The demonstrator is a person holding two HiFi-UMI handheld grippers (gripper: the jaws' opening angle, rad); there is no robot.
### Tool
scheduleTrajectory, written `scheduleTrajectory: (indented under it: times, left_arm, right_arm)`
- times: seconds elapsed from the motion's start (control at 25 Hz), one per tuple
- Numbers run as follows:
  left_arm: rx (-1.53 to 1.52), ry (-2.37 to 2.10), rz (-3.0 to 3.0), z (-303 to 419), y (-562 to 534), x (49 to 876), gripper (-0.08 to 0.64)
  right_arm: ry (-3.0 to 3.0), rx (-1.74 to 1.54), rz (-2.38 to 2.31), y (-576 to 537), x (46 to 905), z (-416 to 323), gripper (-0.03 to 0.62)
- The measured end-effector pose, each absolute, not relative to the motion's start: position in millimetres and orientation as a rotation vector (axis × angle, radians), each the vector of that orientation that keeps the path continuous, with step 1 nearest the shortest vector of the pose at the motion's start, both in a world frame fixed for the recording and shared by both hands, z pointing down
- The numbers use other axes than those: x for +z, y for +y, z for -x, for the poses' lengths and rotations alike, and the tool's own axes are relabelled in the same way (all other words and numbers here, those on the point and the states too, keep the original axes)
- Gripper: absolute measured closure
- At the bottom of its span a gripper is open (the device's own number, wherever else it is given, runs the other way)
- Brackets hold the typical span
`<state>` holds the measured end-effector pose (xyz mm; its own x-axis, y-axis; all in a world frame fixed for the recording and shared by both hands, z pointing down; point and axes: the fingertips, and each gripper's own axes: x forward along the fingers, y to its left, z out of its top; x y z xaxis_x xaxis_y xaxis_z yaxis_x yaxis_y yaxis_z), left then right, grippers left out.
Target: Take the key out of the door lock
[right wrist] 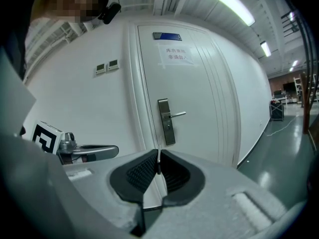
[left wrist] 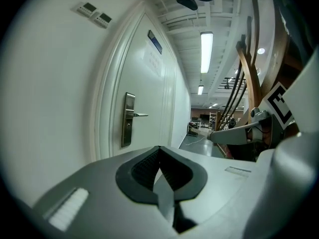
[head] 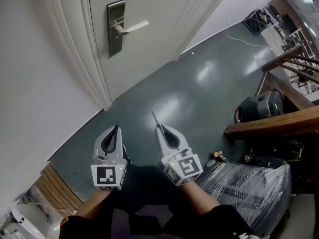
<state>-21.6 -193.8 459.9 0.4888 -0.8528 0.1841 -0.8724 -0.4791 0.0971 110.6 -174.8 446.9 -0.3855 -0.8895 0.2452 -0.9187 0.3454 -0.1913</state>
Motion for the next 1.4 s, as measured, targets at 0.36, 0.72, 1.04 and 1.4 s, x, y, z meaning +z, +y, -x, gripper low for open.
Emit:
scheduleTrajectory:
  times: [0.36, 0.72, 1.04, 1.4]
  left_arm:
    - [0.185, -1.495, -2.553, -66, -96, 452, 0.543]
    - [0.286, -1.599, -2.488, -98, -5, 453, 0.543]
    - [0.346, -1.67, -2.465, -82, 30, 443, 0.543]
    - [0.283, -1.751, -2.386, -17, 78, 448, 0.543]
  right_arm:
    - [-2.552, 0.459, -1.644, -80, 452, -178, 0.577]
    - [-2.602, 0.488, -1.523, 1, 465, -213, 0.577]
    - [-2.644, 0.51, -1.458, 30, 470, -199, 0.577]
    - [-2.598, 0.467, -1.436, 60, 466, -153, 0.577]
